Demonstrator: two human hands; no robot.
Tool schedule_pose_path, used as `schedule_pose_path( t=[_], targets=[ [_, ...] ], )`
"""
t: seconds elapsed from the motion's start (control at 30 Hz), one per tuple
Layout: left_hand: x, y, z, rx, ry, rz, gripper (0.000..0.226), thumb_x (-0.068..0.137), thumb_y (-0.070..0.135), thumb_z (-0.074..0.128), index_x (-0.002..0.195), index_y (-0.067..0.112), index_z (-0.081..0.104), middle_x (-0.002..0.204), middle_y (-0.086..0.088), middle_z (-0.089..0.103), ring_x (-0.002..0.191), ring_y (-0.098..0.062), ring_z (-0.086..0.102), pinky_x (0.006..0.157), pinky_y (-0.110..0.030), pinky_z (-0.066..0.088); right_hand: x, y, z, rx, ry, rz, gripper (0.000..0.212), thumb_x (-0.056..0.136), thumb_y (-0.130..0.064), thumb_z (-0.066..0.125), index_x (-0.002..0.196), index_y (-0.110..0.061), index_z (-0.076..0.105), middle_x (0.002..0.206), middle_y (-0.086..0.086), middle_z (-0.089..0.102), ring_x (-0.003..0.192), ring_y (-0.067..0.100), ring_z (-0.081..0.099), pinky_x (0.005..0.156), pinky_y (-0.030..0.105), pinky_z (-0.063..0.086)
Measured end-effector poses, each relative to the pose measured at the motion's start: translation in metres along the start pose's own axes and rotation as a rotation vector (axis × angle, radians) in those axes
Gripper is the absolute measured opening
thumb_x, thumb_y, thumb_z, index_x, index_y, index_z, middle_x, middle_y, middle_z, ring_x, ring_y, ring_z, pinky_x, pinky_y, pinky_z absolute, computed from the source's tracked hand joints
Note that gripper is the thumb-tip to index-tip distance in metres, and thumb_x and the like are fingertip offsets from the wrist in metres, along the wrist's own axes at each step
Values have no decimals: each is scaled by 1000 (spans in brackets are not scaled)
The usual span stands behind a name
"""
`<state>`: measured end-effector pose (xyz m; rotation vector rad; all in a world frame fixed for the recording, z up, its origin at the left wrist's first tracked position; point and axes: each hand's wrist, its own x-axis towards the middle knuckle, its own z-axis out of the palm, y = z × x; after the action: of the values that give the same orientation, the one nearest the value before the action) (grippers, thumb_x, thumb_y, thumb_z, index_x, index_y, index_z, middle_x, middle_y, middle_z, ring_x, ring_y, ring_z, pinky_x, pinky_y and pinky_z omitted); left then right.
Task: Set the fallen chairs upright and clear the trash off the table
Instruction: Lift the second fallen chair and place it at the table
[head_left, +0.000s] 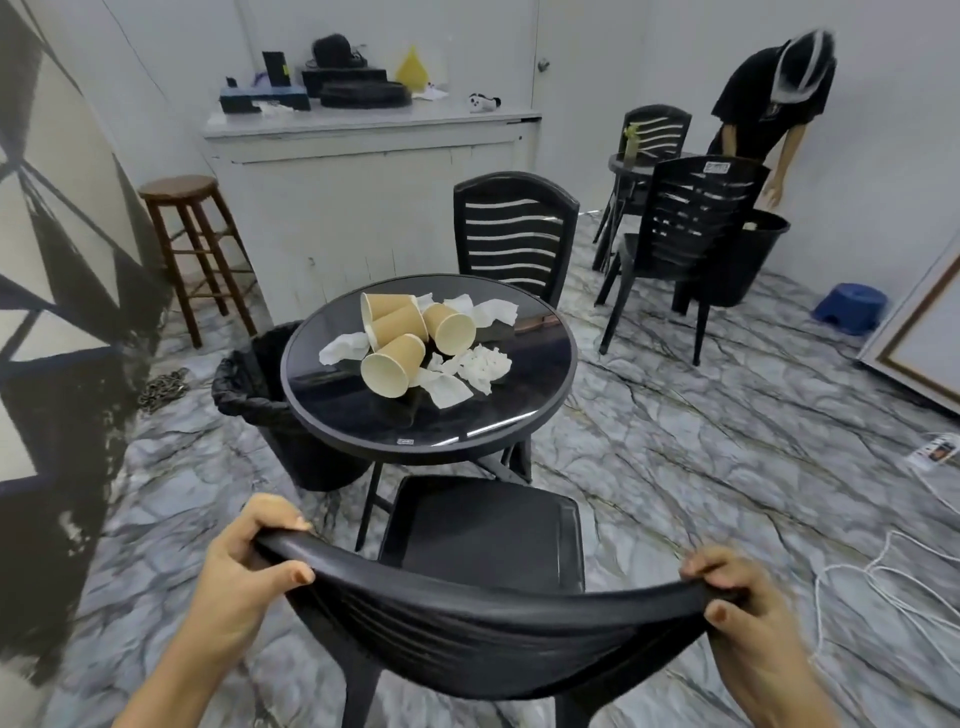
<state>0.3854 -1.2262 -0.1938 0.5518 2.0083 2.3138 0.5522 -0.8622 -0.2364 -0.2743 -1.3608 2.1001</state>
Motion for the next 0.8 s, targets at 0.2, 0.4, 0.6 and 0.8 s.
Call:
schedule_pose_path(
  t=[0.2,0.4,0.6,0.8],
  targets=[
    [-39,-12,-22,-50,134,-77,61,23,54,89,67,21,65,73,13,62,72,-1,59,62,-12,47,17,-4,15,-92,-207,134,35,27,-17,90,51,-21,65,68,-3,66,69,11,61,59,19,48],
    [-89,-34,28,-12,152,-104,61,14,41,91,64,16,66,73,19,64,75,7,58,66,-8,46,28,-18,-33,-62,-170,256,38,55,11,47,50,-23,64,70,-7,67,72,7,63,57,18,50],
    [-76,-26,14,13,53,-125,57,21,52,90,65,22,68,74,17,61,73,1,58,61,-13,47,-3,-19,-41,-120,-219,295,30,59,5,75,57,-24,65,77,-9,69,81,5,62,66,17,50],
    [-50,-26,-25,72,-6,-193,55,22,42,92,66,20,68,78,13,64,76,-1,61,60,-14,49,-18,-6,-9,-94,-170,290,27,44,-15,88,53,-24,64,73,-12,67,78,5,61,69,21,48]
  ],
)
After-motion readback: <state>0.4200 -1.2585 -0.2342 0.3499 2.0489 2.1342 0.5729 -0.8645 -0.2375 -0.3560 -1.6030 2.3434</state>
